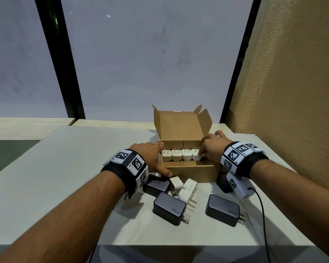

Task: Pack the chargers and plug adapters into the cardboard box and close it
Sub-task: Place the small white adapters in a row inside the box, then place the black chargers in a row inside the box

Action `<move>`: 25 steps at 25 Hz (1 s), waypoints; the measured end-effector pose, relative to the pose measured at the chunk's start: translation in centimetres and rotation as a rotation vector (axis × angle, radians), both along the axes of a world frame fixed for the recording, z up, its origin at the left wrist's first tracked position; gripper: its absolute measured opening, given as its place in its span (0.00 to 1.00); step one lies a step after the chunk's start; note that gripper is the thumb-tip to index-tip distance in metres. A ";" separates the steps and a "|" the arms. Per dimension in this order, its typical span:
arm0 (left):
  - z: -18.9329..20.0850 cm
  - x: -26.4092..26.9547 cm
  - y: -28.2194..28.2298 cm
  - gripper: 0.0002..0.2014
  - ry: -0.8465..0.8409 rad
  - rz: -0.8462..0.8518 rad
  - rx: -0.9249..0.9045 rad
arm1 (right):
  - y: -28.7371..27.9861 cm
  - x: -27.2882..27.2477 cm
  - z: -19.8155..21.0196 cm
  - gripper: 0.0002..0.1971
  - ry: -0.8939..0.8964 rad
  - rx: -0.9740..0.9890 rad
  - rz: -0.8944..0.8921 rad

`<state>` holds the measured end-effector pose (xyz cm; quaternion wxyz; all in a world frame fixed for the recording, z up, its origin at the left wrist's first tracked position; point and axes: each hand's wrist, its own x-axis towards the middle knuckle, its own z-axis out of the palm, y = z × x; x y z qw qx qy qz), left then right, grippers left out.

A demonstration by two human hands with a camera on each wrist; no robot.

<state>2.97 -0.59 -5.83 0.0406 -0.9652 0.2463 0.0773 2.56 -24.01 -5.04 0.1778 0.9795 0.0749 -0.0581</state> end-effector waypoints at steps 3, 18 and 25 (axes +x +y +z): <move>0.1 -0.1 -0.2 0.57 0.006 0.003 0.025 | -0.1 -0.4 0.1 0.16 0.010 -0.011 0.000; 0.3 -0.2 -0.4 0.53 -0.017 0.015 0.023 | 0.8 -14.9 0.4 0.37 0.382 0.261 0.036; 0.0 0.2 -0.2 0.53 -0.001 0.015 -0.003 | 0.4 -13.3 2.0 0.33 0.292 0.437 0.118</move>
